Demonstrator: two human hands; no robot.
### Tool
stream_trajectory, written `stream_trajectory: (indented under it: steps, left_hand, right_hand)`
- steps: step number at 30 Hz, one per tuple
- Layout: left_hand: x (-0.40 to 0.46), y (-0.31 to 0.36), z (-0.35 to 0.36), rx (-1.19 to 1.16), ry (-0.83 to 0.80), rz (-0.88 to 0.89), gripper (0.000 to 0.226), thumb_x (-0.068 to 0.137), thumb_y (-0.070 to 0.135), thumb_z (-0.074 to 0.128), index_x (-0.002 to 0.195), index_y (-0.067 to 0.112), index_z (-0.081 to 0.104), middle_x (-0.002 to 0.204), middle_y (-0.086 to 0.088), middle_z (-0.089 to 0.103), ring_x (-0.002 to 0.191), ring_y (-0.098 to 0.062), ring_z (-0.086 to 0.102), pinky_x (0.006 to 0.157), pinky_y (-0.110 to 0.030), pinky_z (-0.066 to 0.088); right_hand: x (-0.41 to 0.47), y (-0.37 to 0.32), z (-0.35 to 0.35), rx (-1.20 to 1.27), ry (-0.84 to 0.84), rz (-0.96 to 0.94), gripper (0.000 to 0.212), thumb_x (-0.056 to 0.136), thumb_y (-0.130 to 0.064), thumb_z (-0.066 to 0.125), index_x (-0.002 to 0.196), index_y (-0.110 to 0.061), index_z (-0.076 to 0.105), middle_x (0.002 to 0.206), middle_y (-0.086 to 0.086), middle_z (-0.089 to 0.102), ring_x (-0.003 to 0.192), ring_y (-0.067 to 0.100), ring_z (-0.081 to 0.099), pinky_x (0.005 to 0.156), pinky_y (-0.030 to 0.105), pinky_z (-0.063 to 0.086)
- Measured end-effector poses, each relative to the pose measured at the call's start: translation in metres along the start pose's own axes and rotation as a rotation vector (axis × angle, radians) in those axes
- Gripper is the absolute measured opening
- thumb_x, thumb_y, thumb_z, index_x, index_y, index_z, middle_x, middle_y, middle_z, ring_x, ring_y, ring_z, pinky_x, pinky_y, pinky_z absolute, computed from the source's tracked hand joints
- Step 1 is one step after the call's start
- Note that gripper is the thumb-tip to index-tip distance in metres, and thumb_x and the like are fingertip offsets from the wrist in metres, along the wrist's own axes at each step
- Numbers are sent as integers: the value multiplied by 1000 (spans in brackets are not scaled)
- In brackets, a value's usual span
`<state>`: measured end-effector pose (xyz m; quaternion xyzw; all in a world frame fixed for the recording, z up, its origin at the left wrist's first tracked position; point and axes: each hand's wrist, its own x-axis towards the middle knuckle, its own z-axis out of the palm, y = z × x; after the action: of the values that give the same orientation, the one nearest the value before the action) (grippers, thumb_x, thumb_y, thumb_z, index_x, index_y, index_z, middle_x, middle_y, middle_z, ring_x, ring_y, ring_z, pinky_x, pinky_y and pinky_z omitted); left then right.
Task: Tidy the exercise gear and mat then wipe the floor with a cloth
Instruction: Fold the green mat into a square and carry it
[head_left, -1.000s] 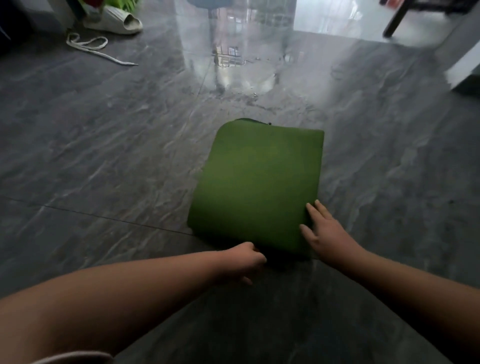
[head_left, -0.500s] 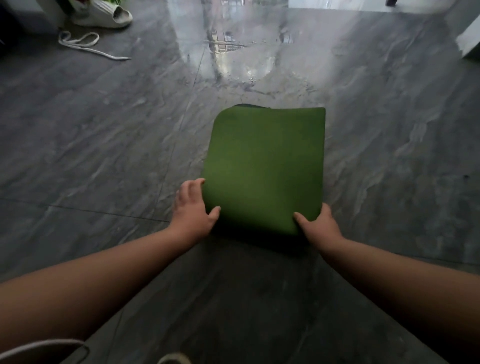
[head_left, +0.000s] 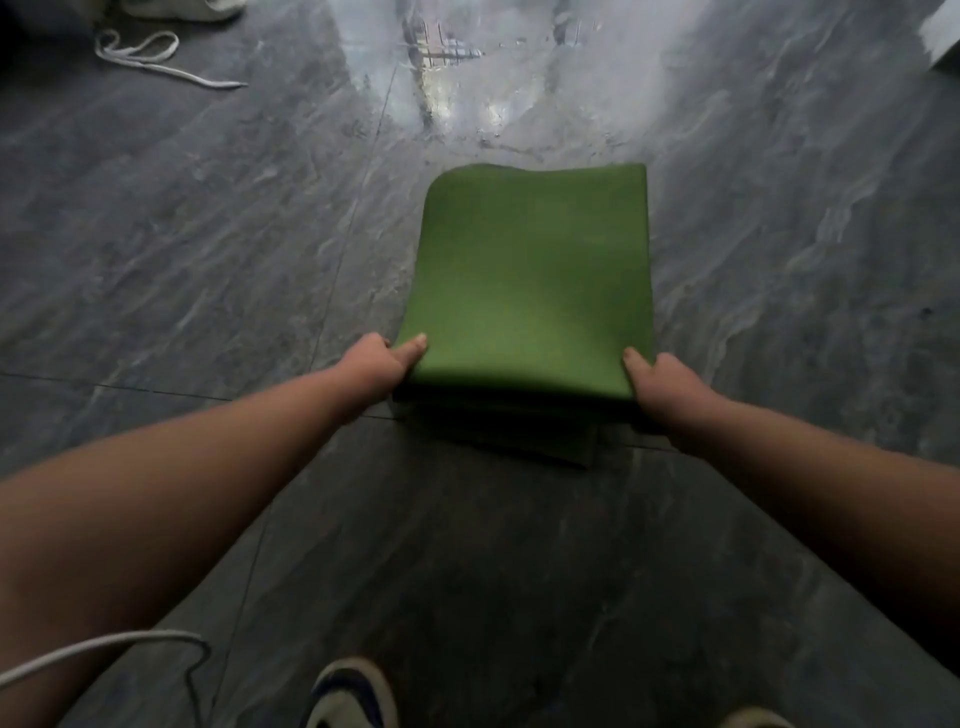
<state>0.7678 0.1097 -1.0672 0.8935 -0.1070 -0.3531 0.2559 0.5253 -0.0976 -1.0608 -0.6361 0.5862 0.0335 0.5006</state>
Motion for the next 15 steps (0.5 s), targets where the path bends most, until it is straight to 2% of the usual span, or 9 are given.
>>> stream_trajectory:
  steps: [1, 2, 3, 4, 6, 8, 10, 13, 15]
  left_hand:
    - [2, 6, -7, -37, -11, -1, 64, 92, 56, 55, 114, -4, 58, 107, -20, 62, 86, -31, 63, 61, -29, 53]
    - [2, 12, -13, -57, -4, 5, 57, 94, 53, 54, 102, -2, 60, 93, -16, 61, 74, -27, 61, 48, -25, 50]
    - [0, 16, -20, -44, 34, 33, 51, 97, 51, 51, 91, 1, 60, 81, -13, 57, 67, -25, 57, 41, -24, 44]
    - [-1, 19, -24, 9, 95, 84, 48, 99, 48, 49, 82, 4, 58, 73, -11, 53, 64, -27, 54, 41, -25, 41]
    - [0, 13, -28, 114, 210, 200, 44, 101, 43, 46, 78, 7, 58, 70, -9, 53, 72, -30, 55, 55, -32, 36]
    - [4, 1, -27, 58, 245, 250, 37, 102, 37, 46, 96, 6, 65, 87, -10, 62, 90, -31, 60, 69, -33, 39]
    - [3, -9, -21, -85, 193, 247, 35, 104, 34, 44, 116, 7, 63, 108, -10, 64, 104, -30, 59, 79, -30, 42]
    - [-8, -9, -11, -453, -61, 96, 42, 104, 40, 40, 141, 20, 42, 130, 0, 52, 106, -15, 53, 87, -28, 40]
    - [-7, -13, -7, -538, -182, -52, 54, 101, 44, 45, 149, 29, 27, 130, 6, 45, 111, -17, 48, 93, -38, 41]
  right_hand:
    - [-2, -8, -2, 54, -24, 6, 47, 100, -48, 45, 118, -5, 48, 110, 15, 53, 97, 37, 57, 75, 49, 57]
    - [-3, -14, -4, 99, -44, 17, 44, 101, -48, 43, 116, -6, 47, 105, 12, 50, 93, 35, 55, 68, 46, 57]
    - [-6, -19, -4, 134, -58, 15, 45, 100, -49, 43, 115, -7, 46, 104, 11, 48, 92, 33, 54, 68, 46, 57]
    - [-9, -21, -2, 150, -66, 14, 49, 99, -54, 42, 115, -7, 46, 106, 12, 49, 94, 34, 55, 74, 49, 57]
    - [-10, -16, 7, 118, -36, -20, 64, 92, -65, 40, 117, -7, 47, 119, 17, 53, 105, 38, 56, 91, 57, 52]
    - [-16, -7, 20, 90, -24, -49, 61, 97, -60, 37, 122, -4, 45, 128, 17, 52, 116, 39, 52, 102, 49, 44]
    - [-18, 1, 33, 43, -8, -39, 52, 104, -46, 36, 128, 0, 42, 131, 19, 51, 123, 36, 49, 102, 37, 37]
    - [-12, 13, 51, 49, 5, 32, 54, 104, -44, 36, 133, 1, 40, 140, 22, 48, 128, 38, 47, 106, 39, 37]
    - [-10, 16, 59, 48, 14, 83, 57, 103, -46, 37, 134, 1, 40, 140, 22, 48, 128, 39, 47, 106, 41, 38]
